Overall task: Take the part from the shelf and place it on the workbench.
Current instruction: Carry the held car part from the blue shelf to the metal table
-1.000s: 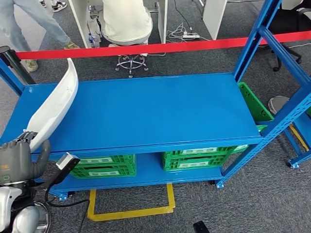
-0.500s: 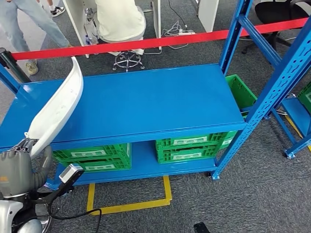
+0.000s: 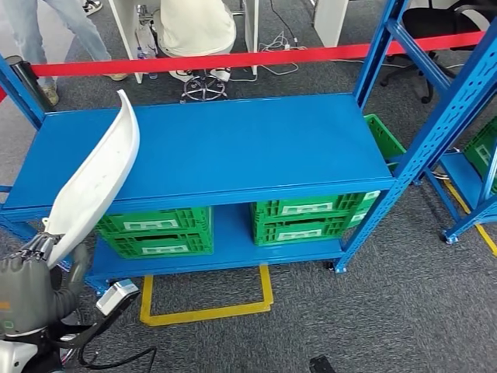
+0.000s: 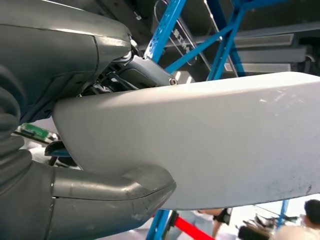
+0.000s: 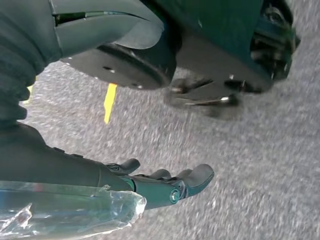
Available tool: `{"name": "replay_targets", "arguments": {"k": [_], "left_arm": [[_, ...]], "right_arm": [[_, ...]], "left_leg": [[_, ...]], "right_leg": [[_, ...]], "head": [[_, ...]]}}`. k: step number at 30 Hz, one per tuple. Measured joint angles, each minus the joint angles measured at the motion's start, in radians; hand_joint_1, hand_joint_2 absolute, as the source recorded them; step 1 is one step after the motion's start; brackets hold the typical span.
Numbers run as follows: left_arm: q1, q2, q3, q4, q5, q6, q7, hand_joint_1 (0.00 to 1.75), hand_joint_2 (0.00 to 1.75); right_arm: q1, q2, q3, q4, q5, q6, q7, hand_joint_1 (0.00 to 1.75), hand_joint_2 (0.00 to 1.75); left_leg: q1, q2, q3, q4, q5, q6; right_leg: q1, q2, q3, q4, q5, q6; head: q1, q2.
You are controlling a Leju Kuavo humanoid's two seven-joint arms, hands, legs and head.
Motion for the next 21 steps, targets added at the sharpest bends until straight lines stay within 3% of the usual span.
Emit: {"name": "replay_targets", "arguments": {"k": [1, 3, 5, 6, 7, 9, 10, 11, 13, 14, 15, 16, 18, 20, 21], "left_arm": [[0.008, 0.000, -0.006, -0.003, -0.001, 0.008, 0.000, 1.75, 1.75], [0.021, 0.001, -0.016, -0.007, 0.000, 0.020, -0.001, 1.75, 1.75], [0.029, 0.001, -0.022, -0.014, 0.001, 0.031, 0.000, 1.75, 1.75], [0.031, 0.001, -0.024, -0.017, 0.003, 0.037, 0.000, 1.75, 1.75], [0.033, 0.001, -0.026, -0.019, 0.005, 0.042, 0.000, 1.75, 1.75], [0.037, 0.002, -0.028, -0.020, 0.008, 0.050, 0.000, 1.75, 1.75], [0.039, 0.003, -0.028, -0.020, 0.009, 0.053, 0.000, 1.75, 1.75], [0.042, 0.004, -0.028, -0.021, 0.009, 0.055, 0.000, 1.75, 1.75], [0.046, 0.006, -0.028, -0.021, 0.010, 0.063, 0.000, 1.75, 1.75], [0.047, 0.006, -0.029, -0.021, 0.010, 0.071, -0.001, 1.75, 1.75], [0.048, 0.007, -0.029, -0.021, 0.011, 0.080, -0.001, 1.75, 1.75], [0.049, 0.008, -0.029, -0.021, 0.013, 0.089, -0.002, 1.75, 1.75], [0.049, 0.008, -0.030, -0.021, 0.019, 0.101, -0.004, 1.75, 1.75], [0.048, 0.008, -0.032, -0.021, 0.033, 0.106, -0.007, 1.75, 1.75], [0.046, 0.007, -0.033, -0.021, 0.044, 0.107, -0.011, 1.75, 1.75]], "right_arm": [[0.004, -0.005, 0.000, 0.000, 0.000, 0.007, -0.006, 0.00, 1.75], [0.010, -0.014, -0.002, 0.000, 0.000, 0.012, -0.011, 0.00, 1.75], [0.015, -0.020, -0.004, 0.000, -0.001, 0.012, -0.012, 0.00, 1.75], [0.017, -0.021, -0.006, 0.000, -0.003, 0.012, -0.012, 0.00, 1.75], [0.018, -0.023, -0.008, 0.000, -0.005, 0.012, -0.012, 0.00, 1.75], [0.023, -0.024, -0.012, 0.000, -0.011, 0.011, -0.012, 0.00, 1.75], [0.026, -0.024, -0.014, 0.001, -0.013, 0.011, -0.012, 0.00, 1.75], [0.028, -0.024, -0.016, 0.001, -0.014, 0.011, -0.012, 0.00, 1.75], [0.031, -0.025, -0.020, 0.001, -0.016, 0.011, -0.012, 0.00, 1.75], [0.031, -0.025, -0.023, 0.001, -0.019, 0.011, -0.012, 0.00, 1.75], [0.032, -0.025, -0.027, 0.001, -0.021, 0.011, -0.012, 0.00, 1.75], [0.032, -0.025, -0.031, 0.001, -0.024, 0.011, -0.012, 0.00, 1.75], [0.034, -0.025, -0.039, 0.001, -0.029, 0.011, -0.014, 0.00, 1.75], [0.036, -0.025, -0.047, 0.001, -0.034, 0.011, -0.019, 0.00, 1.75], [0.037, -0.025, -0.052, 0.001, -0.036, 0.011, -0.024, 0.00, 1.75]], "left_leg": [[-0.001, 0.001, -0.015, 0.002, 0.010, -0.001], [-0.001, 0.000, -0.041, 0.008, 0.030, -0.006], [-0.003, 0.000, -0.060, 0.020, 0.045, -0.013], [-0.004, 0.000, -0.066, 0.025, 0.054, -0.018], [-0.004, 0.002, -0.072, 0.027, 0.063, -0.023], [-0.001, 0.001, -0.081, 0.031, 0.069, -0.034], [0.001, -0.001, -0.087, 0.046, 0.046, -0.041], [0.004, -0.004, -0.096, 0.079, 0.003, -0.048], [0.011, -0.006, -0.120, 0.198, -0.105, -0.060], [0.015, -0.006, -0.127, 0.260, -0.137, -0.064], [0.018, -0.006, -0.125, 0.303, -0.145, -0.067], [0.022, -0.007, -0.110, 0.316, -0.128, -0.069], [0.028, -0.008, -0.035, 0.243, -0.075, -0.070], [0.029, -0.014, 0.059, 0.106, -0.069, -0.065], [0.027, -0.017, 0.087, 0.057, -0.078, -0.061]], "right_leg": [[0.000, 0.000, 0.024, -0.004, 0.022, 0.001], [0.000, -0.002, 0.121, -0.108, 0.074, -0.002], [0.002, -0.006, 0.232, -0.264, 0.076, -0.009], [0.004, -0.006, 0.262, -0.314, 0.065, -0.012], [0.007, -0.006, 0.271, -0.338, 0.058, -0.016], [0.006, -0.007, 0.254, -0.340, 0.067, -0.028], [0.004, -0.010, 0.245, -0.339, 0.077, -0.035], [0.002, -0.012, 0.234, -0.340, 0.088, -0.041], [0.002, -0.016, 0.206, -0.336, 0.110, -0.047], [0.002, -0.018, 0.192, -0.331, 0.120, -0.048], [0.002, -0.018, 0.176, -0.325, 0.130, -0.047], [0.002, -0.018, 0.158, -0.317, 0.139, -0.045], [0.001, -0.017, 0.125, -0.302, 0.156, -0.039], [0.003, -0.014, 0.100, -0.292, 0.172, -0.029], [0.003, -0.013, 0.091, -0.290, 0.181, -0.023]], "head": [[0.000, 0.000], [0.000, 0.000], [0.000, 0.000], [0.001, 0.000], [0.001, 0.000], [0.001, 0.000], [0.000, 0.000], [-0.002, 0.000], [-0.005, 0.000], [-0.005, 0.000], [-0.005, 0.000], [-0.006, 0.000], [-0.006, 0.000], [-0.005, 0.000], [-0.005, 0.000]]}}
